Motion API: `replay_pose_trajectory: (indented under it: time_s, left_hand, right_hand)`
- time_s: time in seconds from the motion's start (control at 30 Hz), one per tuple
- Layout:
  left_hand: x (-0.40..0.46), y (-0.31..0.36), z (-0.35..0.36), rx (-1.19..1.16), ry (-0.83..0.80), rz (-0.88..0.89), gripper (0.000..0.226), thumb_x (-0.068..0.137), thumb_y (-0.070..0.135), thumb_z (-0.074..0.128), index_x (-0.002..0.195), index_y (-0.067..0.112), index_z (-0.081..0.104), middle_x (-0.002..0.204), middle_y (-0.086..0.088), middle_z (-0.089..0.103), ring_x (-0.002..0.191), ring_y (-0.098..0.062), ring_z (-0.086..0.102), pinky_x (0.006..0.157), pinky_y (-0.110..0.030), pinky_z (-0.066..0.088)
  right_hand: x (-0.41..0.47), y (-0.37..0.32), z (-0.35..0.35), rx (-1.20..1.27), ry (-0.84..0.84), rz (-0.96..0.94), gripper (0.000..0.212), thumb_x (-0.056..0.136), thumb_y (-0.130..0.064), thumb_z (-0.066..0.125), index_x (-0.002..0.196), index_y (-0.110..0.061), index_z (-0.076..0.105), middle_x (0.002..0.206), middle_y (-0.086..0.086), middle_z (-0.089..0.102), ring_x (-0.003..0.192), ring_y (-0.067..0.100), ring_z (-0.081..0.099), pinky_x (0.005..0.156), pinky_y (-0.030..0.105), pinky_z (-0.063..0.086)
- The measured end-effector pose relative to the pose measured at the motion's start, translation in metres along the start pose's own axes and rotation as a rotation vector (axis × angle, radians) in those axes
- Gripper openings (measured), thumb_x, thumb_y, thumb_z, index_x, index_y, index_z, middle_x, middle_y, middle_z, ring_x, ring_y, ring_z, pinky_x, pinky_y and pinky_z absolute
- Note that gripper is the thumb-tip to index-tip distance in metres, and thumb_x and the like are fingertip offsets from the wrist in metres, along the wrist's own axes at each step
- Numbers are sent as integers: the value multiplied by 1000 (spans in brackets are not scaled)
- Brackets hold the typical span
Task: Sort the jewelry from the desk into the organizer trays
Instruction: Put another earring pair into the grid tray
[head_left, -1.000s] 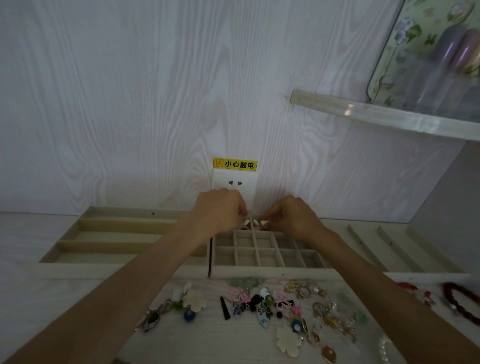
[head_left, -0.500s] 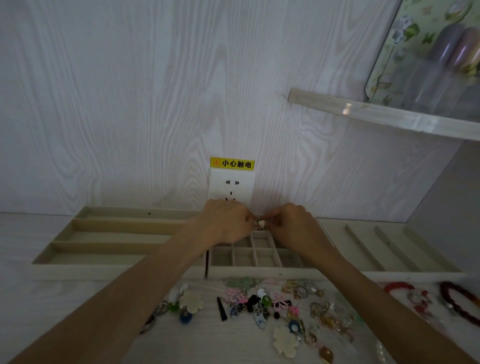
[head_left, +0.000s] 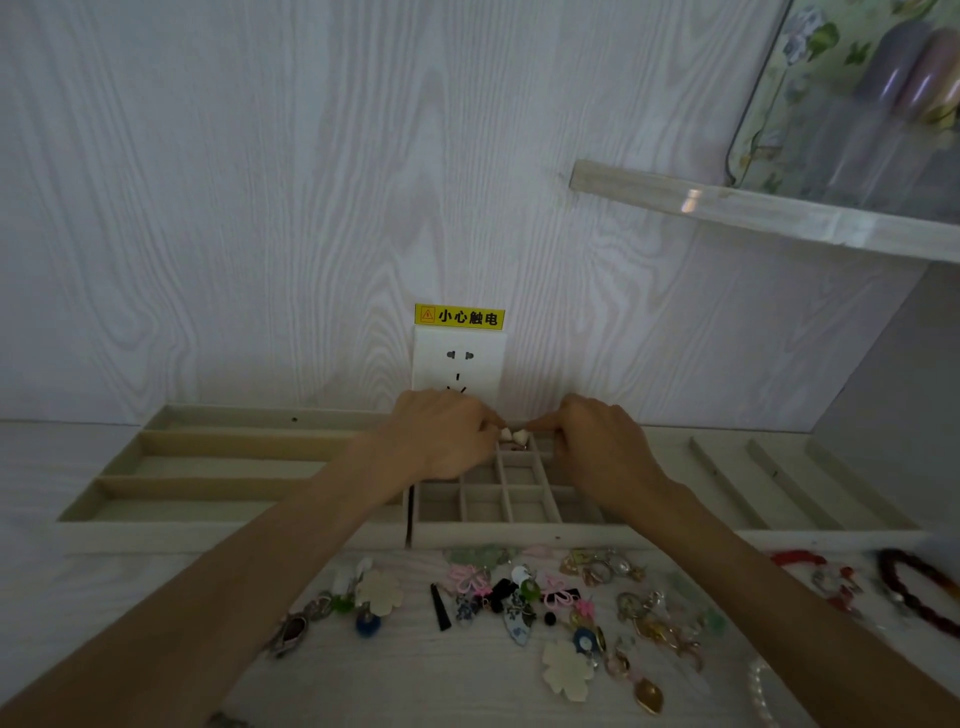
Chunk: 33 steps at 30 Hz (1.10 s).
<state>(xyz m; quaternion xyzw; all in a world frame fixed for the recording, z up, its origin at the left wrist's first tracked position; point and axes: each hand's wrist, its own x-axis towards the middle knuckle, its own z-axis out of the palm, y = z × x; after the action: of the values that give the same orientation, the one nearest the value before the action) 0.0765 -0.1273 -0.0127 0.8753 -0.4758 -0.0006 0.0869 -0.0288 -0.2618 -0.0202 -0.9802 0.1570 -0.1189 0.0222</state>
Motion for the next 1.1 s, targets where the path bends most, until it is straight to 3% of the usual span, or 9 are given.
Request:
replay_pose_trajectory:
  time_s: [0.17, 0.3, 0.43, 0.53, 0.67, 0.77, 1.0, 1.1]
  left_hand:
    - [3, 8, 3, 49, 2, 4, 38, 97, 32, 30, 120, 29, 61, 121, -8, 61, 107, -28, 57, 76, -30, 35]
    - [6, 10, 1, 30, 20, -20, 37, 97, 32, 32, 109, 19, 65, 117, -10, 63, 105, -29, 57, 76, -29, 33]
    - [5, 5, 0, -7, 35, -18, 39, 97, 32, 30, 124, 39, 58, 129, -4, 58, 114, -27, 54, 78, -29, 32]
    - [5, 0, 1, 5, 29, -23, 39, 97, 33, 30, 120, 37, 61, 121, -5, 62, 107, -26, 56, 74, -28, 31]
    - [7, 3, 3, 29, 16, -14, 39, 97, 34, 30, 123, 39, 59, 124, -5, 61, 110, -27, 56, 75, -29, 31]
    - [10, 3, 2, 45, 14, -13, 39, 96, 34, 31, 119, 34, 62, 121, -6, 62, 108, -27, 56, 74, -28, 31]
    - [10, -1, 3, -59, -46, -42, 39, 96, 35, 29, 112, 27, 63, 117, -1, 63, 103, -23, 56, 73, -29, 32]
    - [3, -4, -4, -130, -32, -64, 36, 96, 35, 31, 112, 31, 64, 122, 4, 61, 110, -22, 55, 81, -31, 38]
  right_hand:
    - [-1, -1, 4, -134, 19, -38, 43, 92, -11, 42, 125, -35, 57, 85, -1, 37, 75, 14, 36, 67, 26, 22]
    - [1, -2, 0, -60, -7, -15, 42, 92, -10, 41, 123, -32, 60, 100, 4, 57, 88, 20, 54, 69, 24, 24]
    - [7, 2, -2, 237, 17, 92, 37, 89, -7, 44, 110, -25, 69, 116, 1, 65, 90, 16, 61, 63, 22, 34]
    - [7, 2, -1, 261, -17, 95, 36, 89, -7, 47, 107, -26, 70, 113, 1, 65, 79, 12, 56, 57, 21, 35]
    - [7, 3, 4, 224, -51, 81, 38, 88, -9, 46, 111, -29, 68, 111, 1, 67, 89, 18, 62, 65, 22, 39]
    - [12, 6, 5, 283, -68, 123, 37, 87, -8, 47, 108, -28, 70, 112, -3, 68, 80, 12, 59, 55, 17, 36]
    - [20, 13, 2, 592, -118, 209, 29, 84, -5, 53, 99, -21, 73, 101, -1, 69, 94, 14, 62, 82, 25, 48]
    - [11, 15, -10, 645, -123, 208, 29, 85, -3, 52, 102, -19, 71, 93, 2, 65, 89, 15, 61, 76, 21, 46]
